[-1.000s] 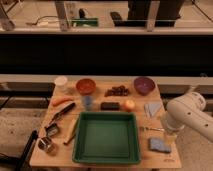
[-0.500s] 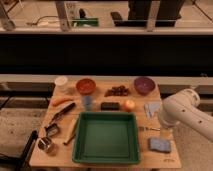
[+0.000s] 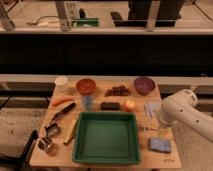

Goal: Place fork in table surface

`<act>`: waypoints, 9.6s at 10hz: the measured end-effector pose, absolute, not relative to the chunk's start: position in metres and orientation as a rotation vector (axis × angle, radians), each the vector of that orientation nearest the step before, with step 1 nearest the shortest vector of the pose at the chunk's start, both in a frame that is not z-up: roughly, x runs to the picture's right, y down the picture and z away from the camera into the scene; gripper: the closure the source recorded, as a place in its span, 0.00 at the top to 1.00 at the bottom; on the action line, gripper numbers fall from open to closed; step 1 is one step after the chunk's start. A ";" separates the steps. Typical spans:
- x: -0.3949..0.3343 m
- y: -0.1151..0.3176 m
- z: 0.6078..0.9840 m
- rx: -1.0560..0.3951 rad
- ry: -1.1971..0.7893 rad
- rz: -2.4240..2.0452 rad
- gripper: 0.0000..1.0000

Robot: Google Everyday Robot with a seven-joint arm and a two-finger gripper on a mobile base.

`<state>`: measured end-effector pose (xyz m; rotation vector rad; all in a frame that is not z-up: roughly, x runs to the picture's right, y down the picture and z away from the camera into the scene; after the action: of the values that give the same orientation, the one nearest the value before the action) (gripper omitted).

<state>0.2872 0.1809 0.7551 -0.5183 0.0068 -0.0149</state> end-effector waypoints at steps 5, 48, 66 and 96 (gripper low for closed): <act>0.286 0.187 0.779 -0.528 -0.002 -0.015 0.80; 0.304 0.224 0.842 -0.696 -0.122 0.039 0.04; 0.296 0.149 0.757 -0.504 -0.059 -0.027 0.04; 0.320 0.218 0.829 -0.680 -0.001 0.044 0.32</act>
<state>0.3197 0.2183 0.8287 -0.6798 -0.0015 0.0440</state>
